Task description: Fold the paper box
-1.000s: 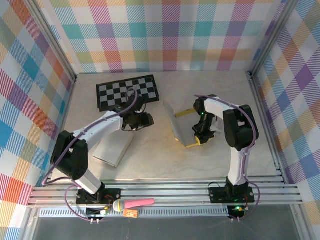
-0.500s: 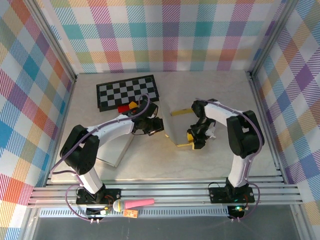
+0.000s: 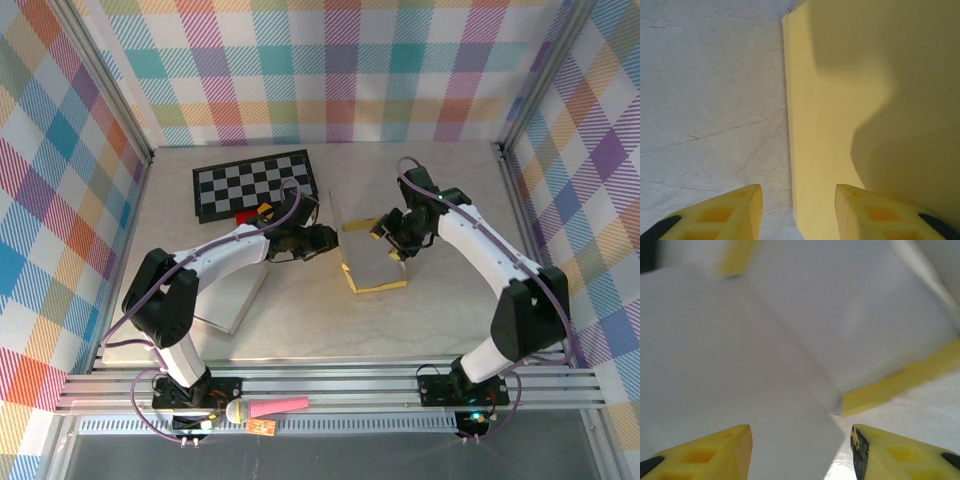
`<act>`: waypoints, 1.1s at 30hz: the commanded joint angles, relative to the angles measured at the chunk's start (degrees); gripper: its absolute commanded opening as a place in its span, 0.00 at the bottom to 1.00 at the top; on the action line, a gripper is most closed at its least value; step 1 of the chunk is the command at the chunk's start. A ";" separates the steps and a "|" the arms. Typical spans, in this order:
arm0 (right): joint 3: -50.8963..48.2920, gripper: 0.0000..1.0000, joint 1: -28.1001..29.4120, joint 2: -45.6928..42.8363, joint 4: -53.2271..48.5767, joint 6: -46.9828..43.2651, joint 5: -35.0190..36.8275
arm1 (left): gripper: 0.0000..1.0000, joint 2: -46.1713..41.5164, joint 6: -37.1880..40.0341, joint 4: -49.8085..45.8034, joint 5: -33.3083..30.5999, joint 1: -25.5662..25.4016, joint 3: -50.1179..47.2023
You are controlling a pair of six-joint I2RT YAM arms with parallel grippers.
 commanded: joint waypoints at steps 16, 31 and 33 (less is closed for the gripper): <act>24.91 0.43 9.41 14.51 -11.71 -28.55 0.15 | 0.42 1.32 0.02 -0.57 -0.11 -0.69 4.96; 30.47 0.00 9.87 18.08 -10.53 -17.47 7.52 | 0.53 -2.06 4.01 -7.64 -5.54 -0.69 6.17; 30.82 0.00 9.96 17.43 -10.86 -13.63 10.37 | 0.55 -3.68 5.38 -9.83 -8.09 -0.45 6.36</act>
